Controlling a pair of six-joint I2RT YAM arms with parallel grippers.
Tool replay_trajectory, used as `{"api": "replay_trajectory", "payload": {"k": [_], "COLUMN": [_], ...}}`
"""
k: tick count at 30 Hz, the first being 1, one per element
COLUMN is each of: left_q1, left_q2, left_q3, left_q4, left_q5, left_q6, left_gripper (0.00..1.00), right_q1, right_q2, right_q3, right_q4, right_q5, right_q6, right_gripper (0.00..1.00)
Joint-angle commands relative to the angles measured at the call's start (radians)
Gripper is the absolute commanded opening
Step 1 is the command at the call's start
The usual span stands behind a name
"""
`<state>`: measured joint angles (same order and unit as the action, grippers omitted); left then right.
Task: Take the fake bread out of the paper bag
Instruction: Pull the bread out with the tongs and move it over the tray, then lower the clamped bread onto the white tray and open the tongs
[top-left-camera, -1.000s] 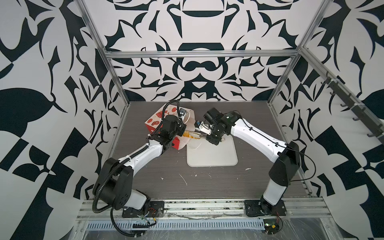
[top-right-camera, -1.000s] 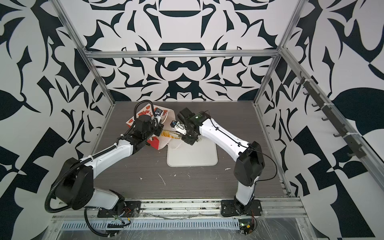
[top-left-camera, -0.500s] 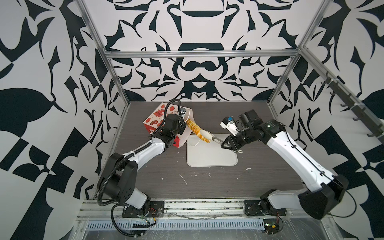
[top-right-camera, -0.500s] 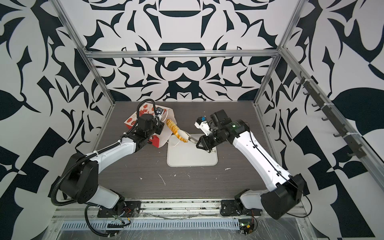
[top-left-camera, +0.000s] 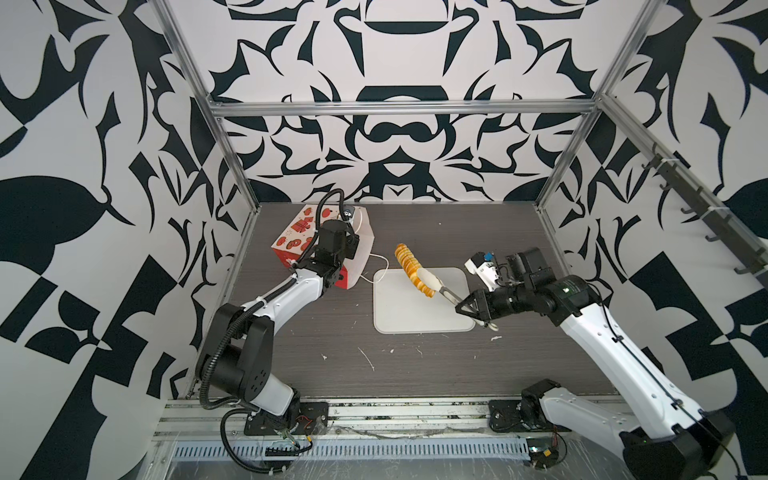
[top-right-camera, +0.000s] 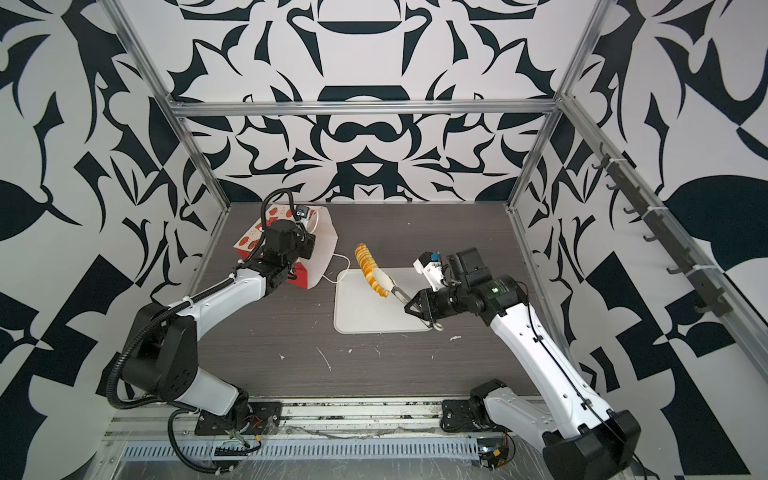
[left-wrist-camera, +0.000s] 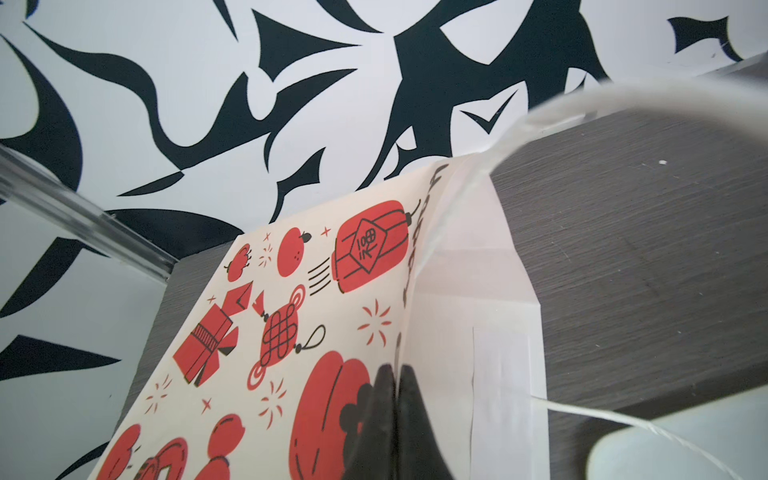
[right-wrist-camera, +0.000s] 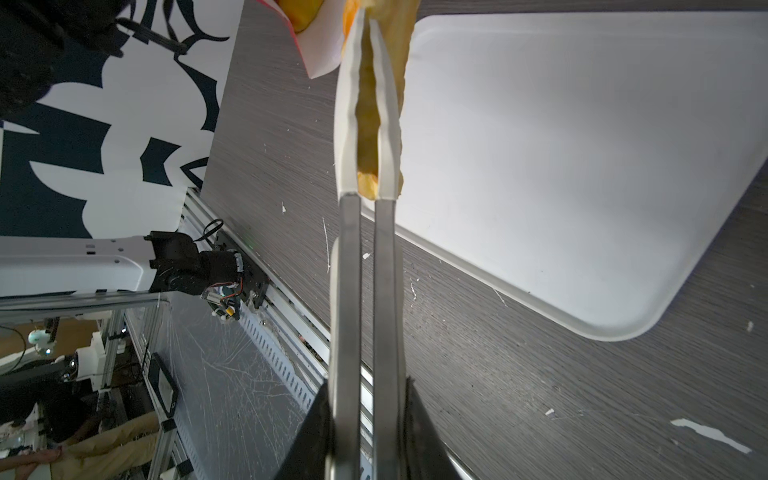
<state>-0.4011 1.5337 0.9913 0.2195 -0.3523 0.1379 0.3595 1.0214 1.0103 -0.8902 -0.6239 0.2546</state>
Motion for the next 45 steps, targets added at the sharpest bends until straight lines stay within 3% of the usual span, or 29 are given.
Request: {"api": "replay_trajectory", "payload": {"k": [1, 12, 29, 37, 45], "left_q1": [0.011, 0.011, 0.011, 0.011, 0.011], "left_q2": [-0.037, -0.056, -0.055, -0.056, -0.064], "left_q3": [0.022, 0.020, 0.004, -0.002, -0.013], "left_q4": [0.019, 0.018, 0.026, 0.030, 0.033], "left_q5": [-0.019, 0.011, 0.049, 0.055, 0.056], "left_q6": [-0.024, -0.030, -0.044, -0.050, -0.050], "left_gripper": [0.00, 0.00, 0.00, 0.00, 0.00], "right_q1": [-0.016, -0.065, -0.088, -0.090, -0.090], "right_q2": [-0.028, -0.122, -0.228, -0.286, -0.308], "right_q3": [-0.042, -0.265, -0.404, -0.420, -0.394], "right_q4": [0.085, 0.193, 0.147, 0.114, 0.069], "right_q5": [0.024, 0.051, 0.166, 0.214, 0.277], "right_q6": [0.046, 0.198, 0.341, 0.371, 0.366], "right_gripper": [0.06, 0.07, 0.11, 0.35, 0.40]}}
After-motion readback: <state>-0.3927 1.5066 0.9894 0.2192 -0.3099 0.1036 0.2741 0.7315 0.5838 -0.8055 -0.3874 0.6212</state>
